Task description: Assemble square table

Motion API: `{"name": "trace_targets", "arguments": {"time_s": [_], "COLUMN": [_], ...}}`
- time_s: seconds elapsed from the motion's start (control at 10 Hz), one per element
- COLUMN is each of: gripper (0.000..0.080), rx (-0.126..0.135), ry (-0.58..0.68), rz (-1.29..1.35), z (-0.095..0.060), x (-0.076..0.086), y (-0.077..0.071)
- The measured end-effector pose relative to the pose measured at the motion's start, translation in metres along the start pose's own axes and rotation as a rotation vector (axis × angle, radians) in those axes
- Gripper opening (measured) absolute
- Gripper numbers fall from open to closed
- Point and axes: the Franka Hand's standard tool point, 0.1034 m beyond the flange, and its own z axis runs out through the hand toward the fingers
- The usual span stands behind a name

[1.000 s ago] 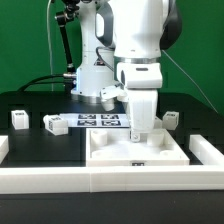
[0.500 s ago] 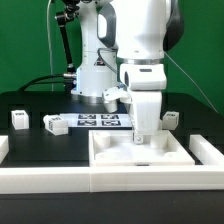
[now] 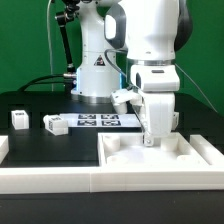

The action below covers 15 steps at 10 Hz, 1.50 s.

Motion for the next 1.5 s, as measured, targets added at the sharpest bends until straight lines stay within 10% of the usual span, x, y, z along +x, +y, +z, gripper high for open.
{"name": "trace_targets", "arguments": {"time_s": [0.7, 0.8, 0.9, 1.1, 1.5], "gripper": [0.0059, 0.0276, 0.0276, 0.0585, 0.0646], "rx": [0.023, 0.023, 0.023, 0.018, -0.029], "ry": [-0.004, -0.004, -0.005, -0.005, -0.004], "rz": [0.011, 0.011, 0.011, 0.012, 0.122], "z": [0.000, 0.000, 0.000, -0.002, -0.028], "x": [0.012, 0.011, 0.011, 0.011, 0.015], "y": [0.000, 0.000, 0.000, 0.001, -0.001]}}
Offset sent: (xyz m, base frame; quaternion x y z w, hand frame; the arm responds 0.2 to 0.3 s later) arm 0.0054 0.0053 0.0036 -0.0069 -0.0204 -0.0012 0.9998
